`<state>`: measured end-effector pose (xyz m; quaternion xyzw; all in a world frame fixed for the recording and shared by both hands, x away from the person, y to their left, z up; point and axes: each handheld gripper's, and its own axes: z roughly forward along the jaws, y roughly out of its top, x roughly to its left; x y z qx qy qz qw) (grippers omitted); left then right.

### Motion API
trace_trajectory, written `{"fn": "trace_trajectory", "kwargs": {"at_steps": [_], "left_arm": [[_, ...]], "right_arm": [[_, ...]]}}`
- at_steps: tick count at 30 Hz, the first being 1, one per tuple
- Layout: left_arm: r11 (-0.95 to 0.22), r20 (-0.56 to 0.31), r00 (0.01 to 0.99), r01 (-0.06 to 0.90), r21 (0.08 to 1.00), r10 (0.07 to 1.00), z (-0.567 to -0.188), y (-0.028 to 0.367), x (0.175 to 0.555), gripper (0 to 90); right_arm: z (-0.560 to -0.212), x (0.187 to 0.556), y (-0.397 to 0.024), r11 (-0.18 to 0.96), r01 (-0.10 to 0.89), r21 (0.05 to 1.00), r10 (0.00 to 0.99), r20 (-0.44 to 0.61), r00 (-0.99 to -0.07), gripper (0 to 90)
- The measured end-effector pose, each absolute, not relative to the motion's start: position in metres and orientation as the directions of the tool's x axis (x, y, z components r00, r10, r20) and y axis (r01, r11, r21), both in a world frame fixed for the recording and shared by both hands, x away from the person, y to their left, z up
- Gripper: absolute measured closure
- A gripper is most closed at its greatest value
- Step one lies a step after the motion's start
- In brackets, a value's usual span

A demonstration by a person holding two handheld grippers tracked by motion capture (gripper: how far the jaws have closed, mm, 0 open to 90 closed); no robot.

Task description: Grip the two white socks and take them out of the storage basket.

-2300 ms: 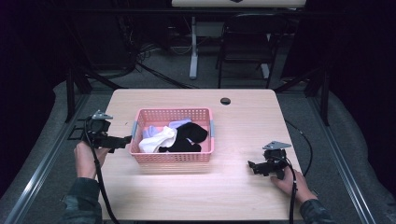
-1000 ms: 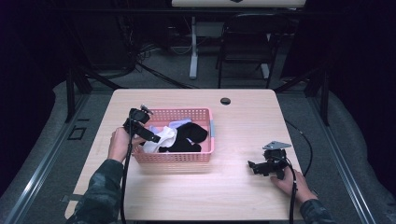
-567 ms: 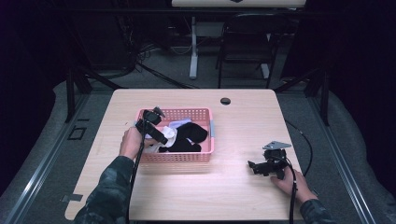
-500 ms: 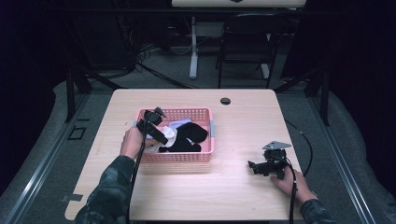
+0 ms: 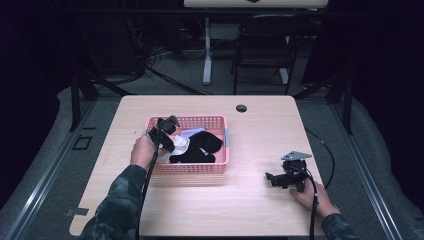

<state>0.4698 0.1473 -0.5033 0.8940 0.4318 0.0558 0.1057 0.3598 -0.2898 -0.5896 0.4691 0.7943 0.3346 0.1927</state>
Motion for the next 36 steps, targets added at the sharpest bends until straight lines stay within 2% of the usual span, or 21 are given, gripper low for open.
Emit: {"fn": "trace_trajectory", "kwargs": {"at_steps": [5, 7, 9, 15, 18, 22, 29, 36], "left_arm": [[-0.599, 0.01, 0.617, 0.76, 0.253, 0.787, -0.499, 0.15, 0.469, 79.5], [-0.598, 0.005, 0.615, 0.764, 0.242, 0.788, -0.499, 0.151, 0.469, 75.9], [-0.598, 0.012, 0.613, 0.766, 0.236, 0.79, -0.5, 0.151, 0.469, 68.2], [-0.596, 0.011, 0.613, 0.763, 0.251, 0.79, -0.499, 0.147, 0.472, 62.2], [-0.592, 0.021, 0.609, 0.761, 0.265, 0.793, -0.496, 0.144, 0.473, 63.4], [-0.605, 0.036, 0.616, 0.757, 0.247, 0.787, -0.496, 0.14, 0.474, 70.4], [-0.595, 0.039, 0.603, 0.771, 0.228, 0.796, -0.502, 0.14, 0.477, 86.9], [-0.581, 0.046, 0.596, 0.758, 0.295, 0.802, -0.486, 0.149, 0.472, 88.1]], "right_arm": [[-0.59, 0.36, -0.29, 0.336, 0.616, 0.712, 0.874, 0.009, -0.487, 0.0], [-0.59, 0.36, -0.29, 0.336, 0.616, 0.713, 0.874, 0.009, -0.486, 0.0], [-0.59, 0.36, -0.29, 0.336, 0.617, 0.712, 0.874, 0.009, -0.486, 0.0], [-0.59, 0.36, -0.29, 0.336, 0.616, 0.712, 0.874, 0.008, -0.486, 0.0], [-0.59, 0.36, -0.29, 0.336, 0.616, 0.712, 0.874, 0.008, -0.486, 0.0], [-0.59, 0.36, -0.29, 0.336, 0.616, 0.712, 0.874, 0.008, -0.486, 0.0], [-0.59, 0.36, -0.29, 0.336, 0.616, 0.712, 0.874, 0.008, -0.486, 0.0], [-0.59, 0.36, -0.29, 0.337, 0.616, 0.712, 0.874, 0.007, -0.486, 0.0]]}}
